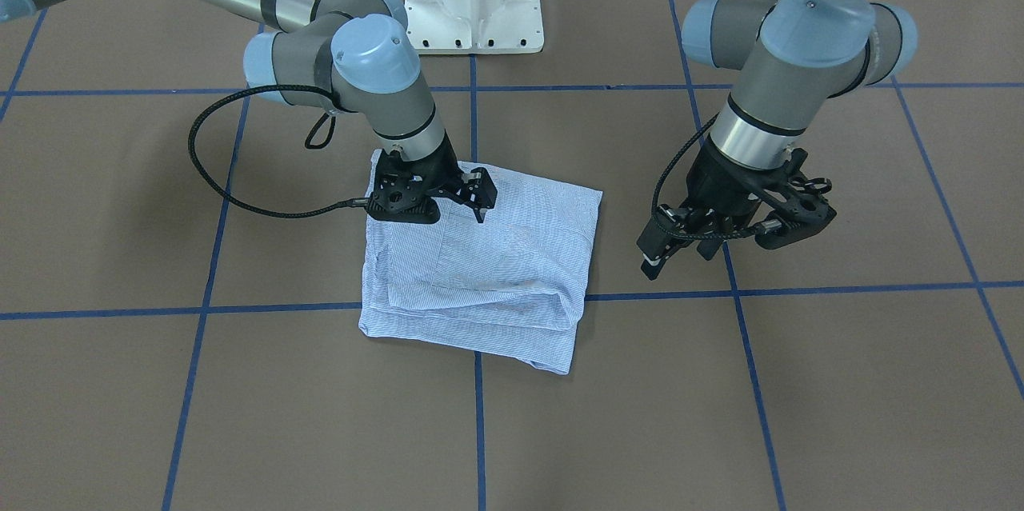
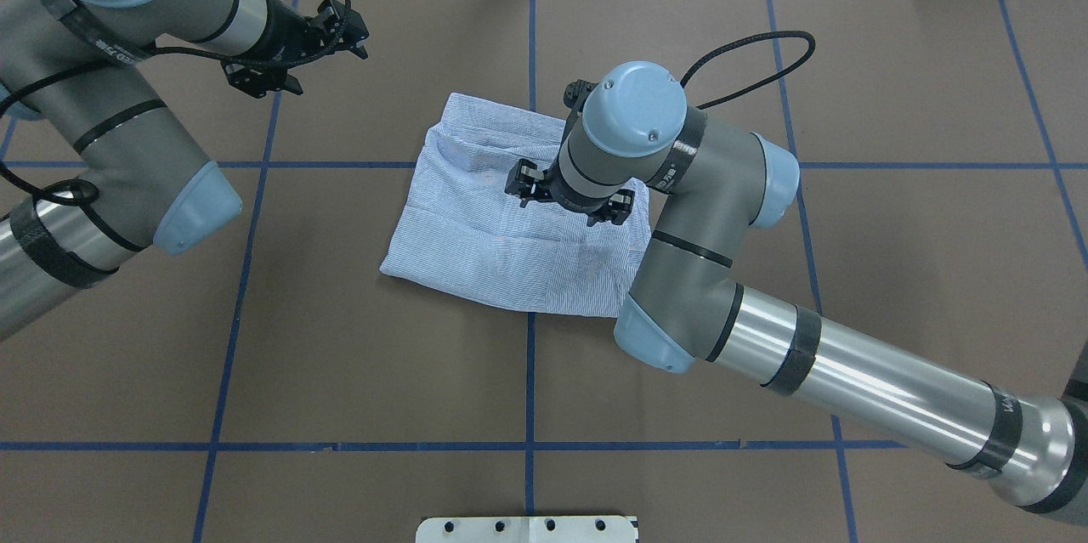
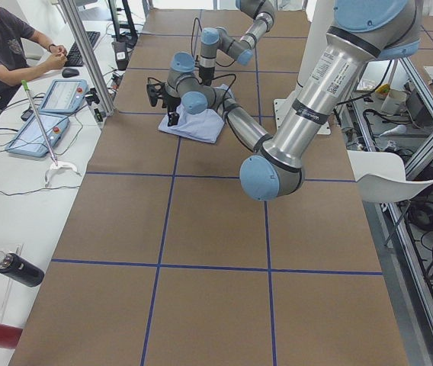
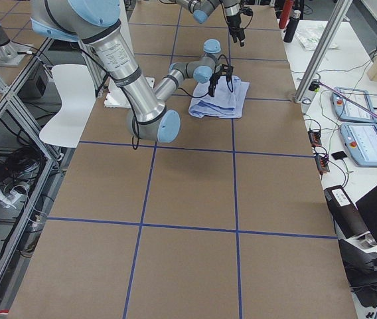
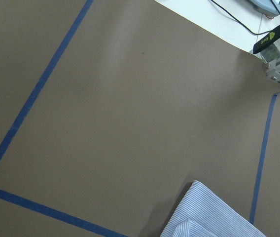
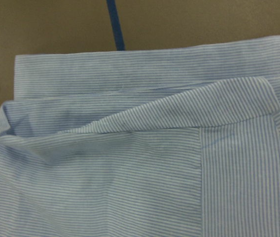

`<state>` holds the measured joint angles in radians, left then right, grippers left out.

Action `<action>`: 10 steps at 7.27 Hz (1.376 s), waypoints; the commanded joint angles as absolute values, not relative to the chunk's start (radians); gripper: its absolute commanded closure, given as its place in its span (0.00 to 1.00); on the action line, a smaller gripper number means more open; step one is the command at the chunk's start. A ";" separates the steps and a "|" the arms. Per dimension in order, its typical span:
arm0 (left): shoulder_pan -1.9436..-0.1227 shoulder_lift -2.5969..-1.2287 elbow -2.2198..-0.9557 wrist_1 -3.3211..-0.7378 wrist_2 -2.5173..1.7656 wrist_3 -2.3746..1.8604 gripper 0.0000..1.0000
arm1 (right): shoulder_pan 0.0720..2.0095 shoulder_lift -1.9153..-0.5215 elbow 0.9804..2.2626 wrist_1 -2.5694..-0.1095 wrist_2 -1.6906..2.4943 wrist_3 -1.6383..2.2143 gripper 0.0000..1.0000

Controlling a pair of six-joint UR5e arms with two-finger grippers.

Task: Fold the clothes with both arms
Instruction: 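Press the right gripper on the folded shirt's top, smoothing it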

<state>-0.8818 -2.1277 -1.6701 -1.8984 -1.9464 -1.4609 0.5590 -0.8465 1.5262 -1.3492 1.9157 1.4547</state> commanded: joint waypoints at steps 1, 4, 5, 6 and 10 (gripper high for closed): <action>-0.882 -2.126 -1.675 -1.898 -1.948 -1.460 0.00 | 0.531 -0.949 1.702 -1.449 1.946 1.456 0.00; -0.882 -2.126 -1.675 -1.898 -1.948 -1.460 0.00 | 0.482 -0.977 1.724 -1.448 1.941 1.460 0.00; -0.882 -2.126 -1.675 -1.898 -1.948 -1.462 0.00 | 0.483 -0.971 1.715 -1.445 1.937 1.459 0.00; -0.882 -2.126 -1.675 -1.898 -1.948 -1.462 0.00 | 0.494 -0.968 1.685 -1.434 1.936 1.448 0.00; -0.881 -2.126 -1.674 -1.899 -1.950 -1.463 0.00 | 0.523 -0.969 1.626 -1.434 1.936 1.420 0.00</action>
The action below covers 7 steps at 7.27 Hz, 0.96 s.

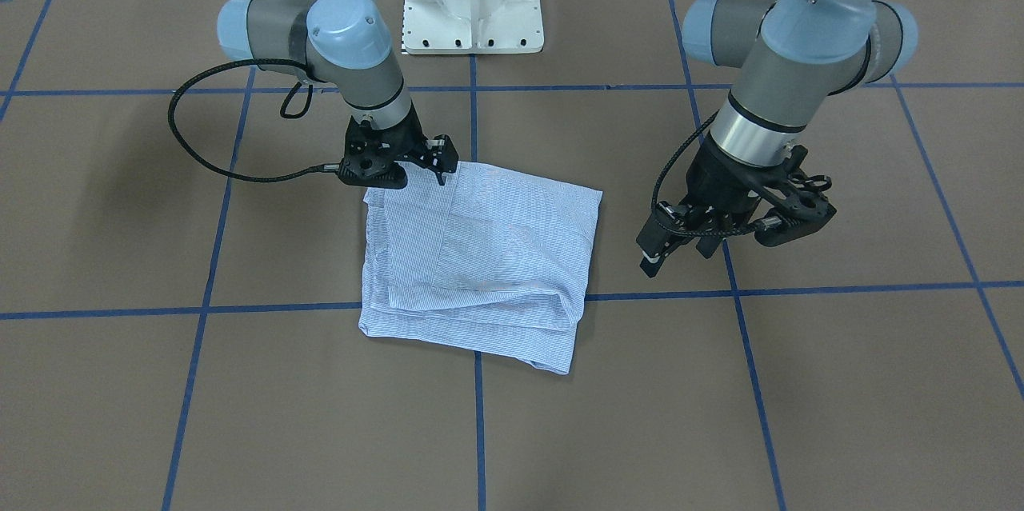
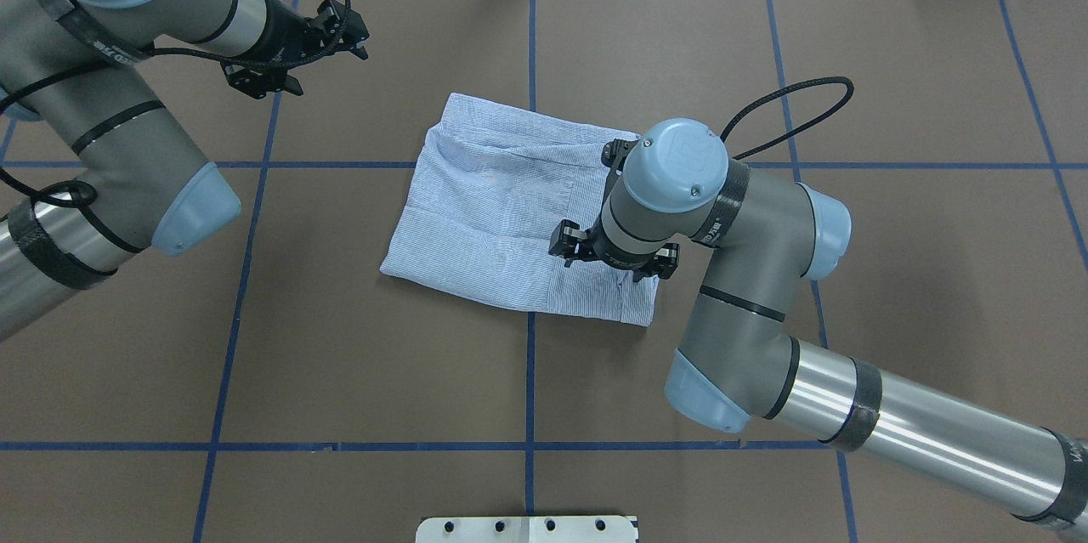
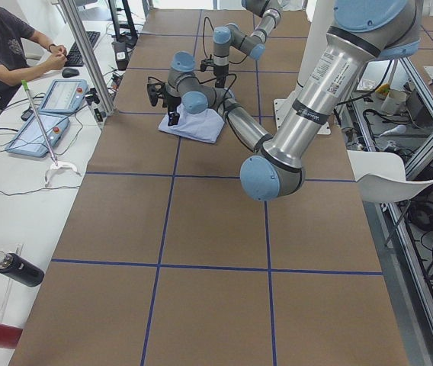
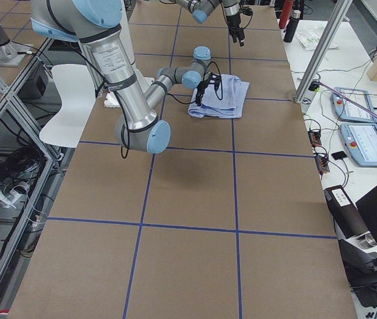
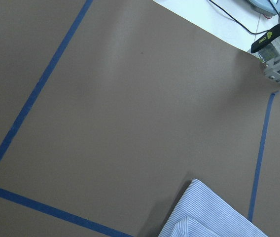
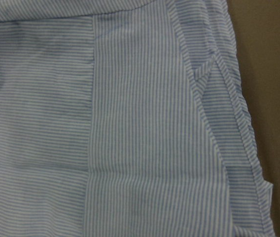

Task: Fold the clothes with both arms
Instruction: 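Press the right gripper on the folded shirt's top, smoothing it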

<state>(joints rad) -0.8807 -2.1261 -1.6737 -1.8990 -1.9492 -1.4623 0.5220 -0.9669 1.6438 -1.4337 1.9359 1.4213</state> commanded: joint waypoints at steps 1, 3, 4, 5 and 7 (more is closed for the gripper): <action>-0.879 -2.126 -1.674 -1.899 -1.950 -1.463 0.00 | 0.517 -0.973 1.615 -1.434 1.934 1.422 0.00; -0.879 -2.128 -1.674 -1.899 -1.950 -1.465 0.00 | 0.506 -0.977 1.609 -1.436 1.927 1.430 0.00; -0.879 -2.126 -1.675 -1.901 -1.948 -1.463 0.00 | 0.506 -0.976 1.617 -1.436 1.927 1.430 0.00; -0.880 -2.126 -1.675 -1.901 -1.948 -1.460 0.00 | 0.527 -0.973 1.629 -1.436 1.930 1.421 0.00; -0.884 -2.109 -1.695 -1.898 -1.953 -1.365 0.00 | 0.628 -0.983 1.673 -1.450 1.948 1.404 0.00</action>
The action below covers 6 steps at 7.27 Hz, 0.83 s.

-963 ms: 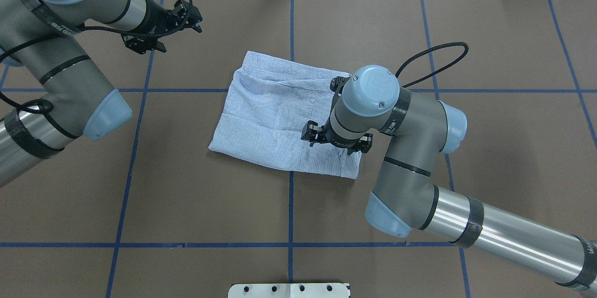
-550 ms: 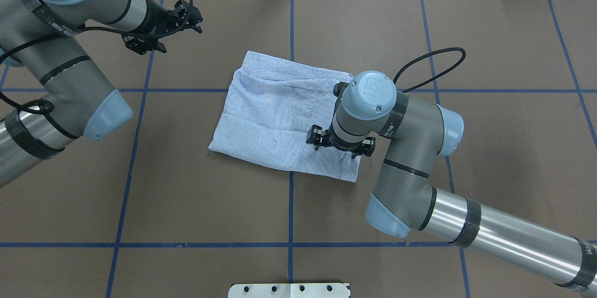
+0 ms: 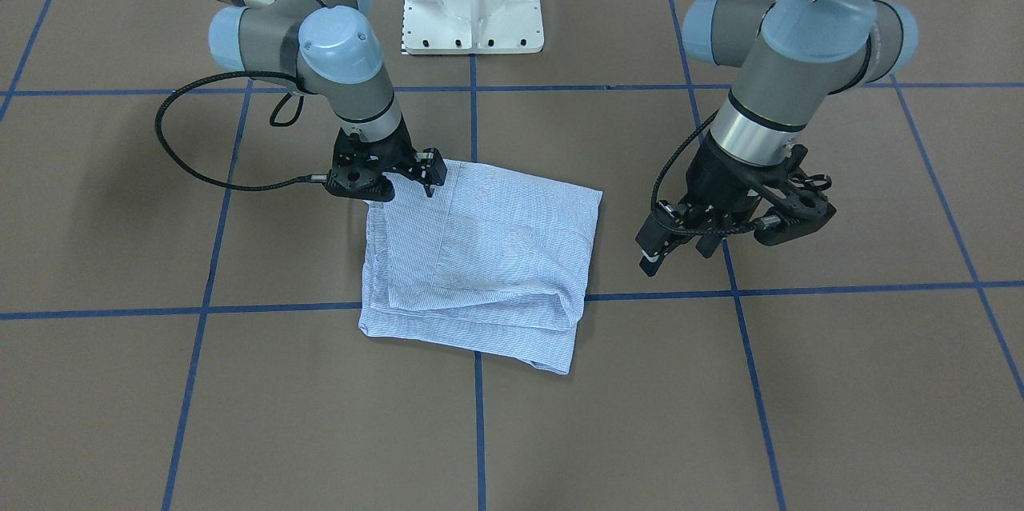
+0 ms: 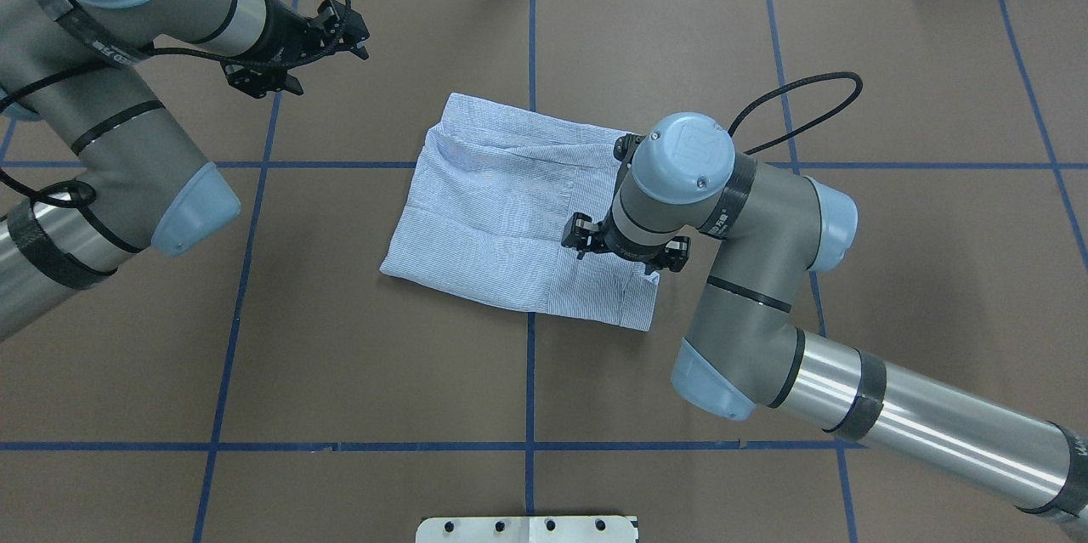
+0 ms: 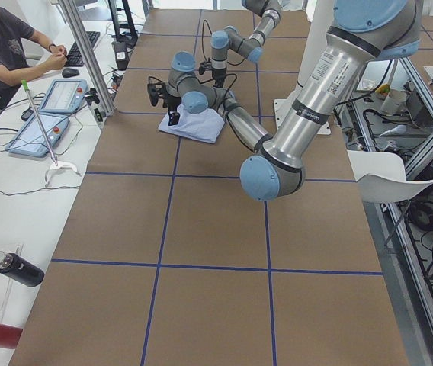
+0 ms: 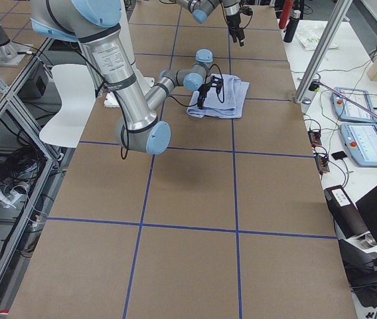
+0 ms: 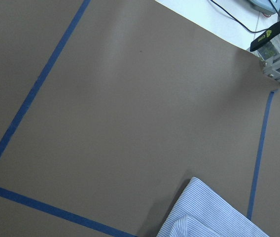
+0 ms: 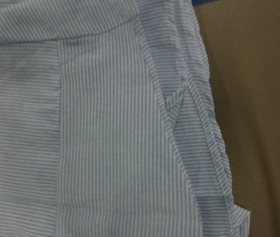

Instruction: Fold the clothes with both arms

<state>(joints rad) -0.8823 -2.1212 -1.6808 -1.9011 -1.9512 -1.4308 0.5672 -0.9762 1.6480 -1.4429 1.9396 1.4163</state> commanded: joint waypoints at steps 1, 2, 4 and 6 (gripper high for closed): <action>-0.884 -2.020 -1.769 -1.901 -1.954 -1.292 0.00 | 0.702 -1.009 1.693 -1.456 1.986 1.291 0.00; -0.906 -1.938 -1.846 -1.898 -1.954 -1.149 0.00 | 0.769 -1.032 1.735 -1.529 2.012 1.172 0.00; -1.029 -1.815 -1.893 -1.898 -2.007 -0.912 0.00 | 0.863 -1.058 1.824 -1.713 2.017 0.938 0.00; -1.206 -1.691 -1.862 -1.898 -2.069 -0.523 0.00 | 0.975 -1.171 1.858 -1.729 2.052 0.714 0.00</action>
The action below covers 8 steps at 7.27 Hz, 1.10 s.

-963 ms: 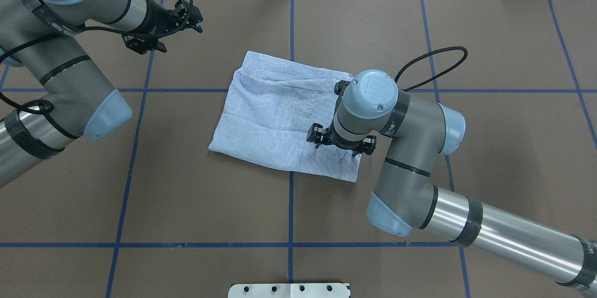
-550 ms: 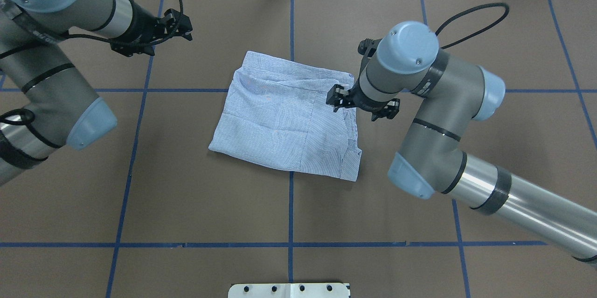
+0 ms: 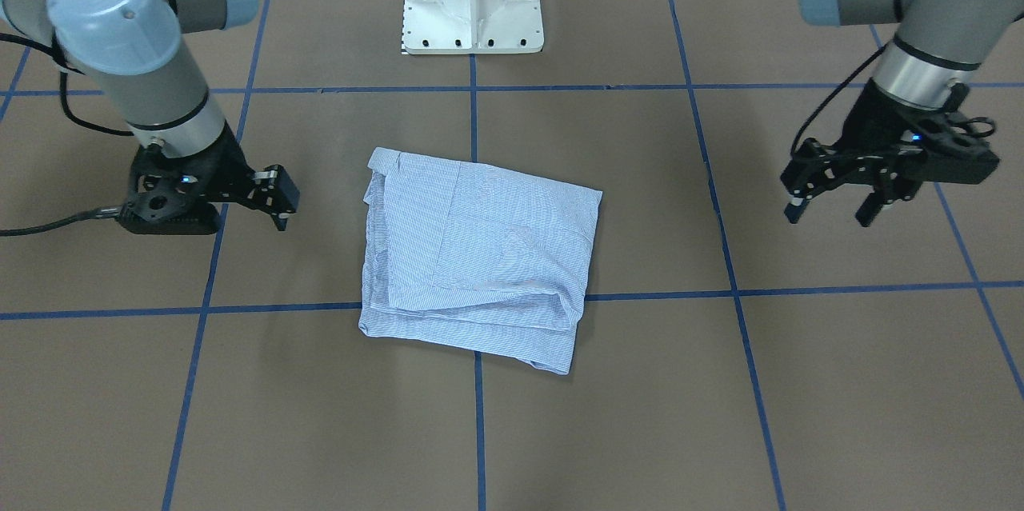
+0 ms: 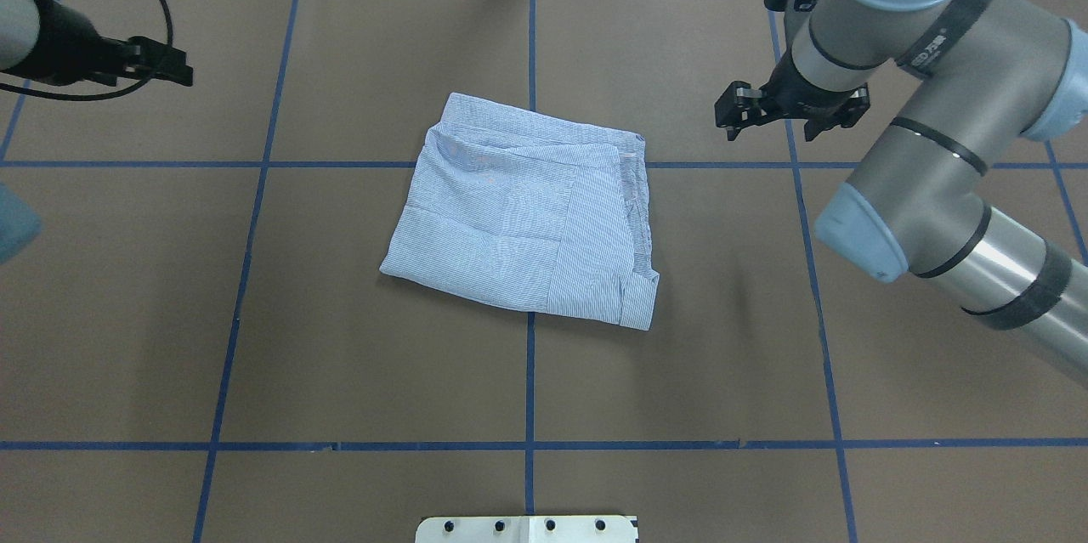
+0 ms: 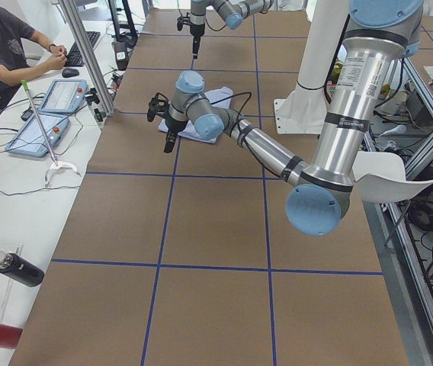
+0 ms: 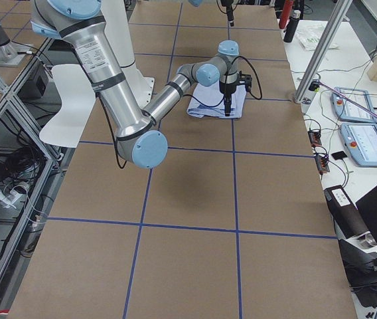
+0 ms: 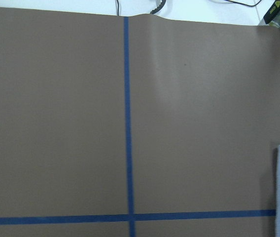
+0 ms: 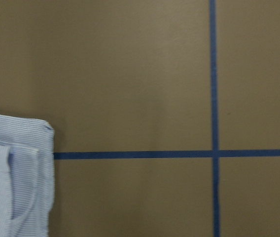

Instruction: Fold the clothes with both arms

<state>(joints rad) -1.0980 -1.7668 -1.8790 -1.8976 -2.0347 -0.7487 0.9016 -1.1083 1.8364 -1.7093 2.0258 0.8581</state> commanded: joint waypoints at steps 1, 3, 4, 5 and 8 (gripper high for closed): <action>-1.327 -1.684 -1.800 -1.902 -2.151 -0.418 0.00 | 1.053 -1.228 1.858 -1.727 2.103 0.583 0.00; -1.498 -1.671 -1.644 -1.910 -2.238 -0.074 0.00 | 1.240 -1.349 1.847 -1.732 2.190 0.273 0.00; -1.559 -1.664 -1.614 -1.914 -2.238 0.051 0.00 | 1.309 -1.423 1.832 -1.730 2.233 0.126 0.00; -1.613 -1.655 -1.600 -1.916 -2.238 0.195 0.00 | 1.377 -1.454 1.795 -1.726 2.271 0.042 0.00; -1.631 -1.617 -1.582 -1.916 -2.241 0.236 0.00 | 1.434 -1.485 1.758 -1.715 2.263 0.043 0.00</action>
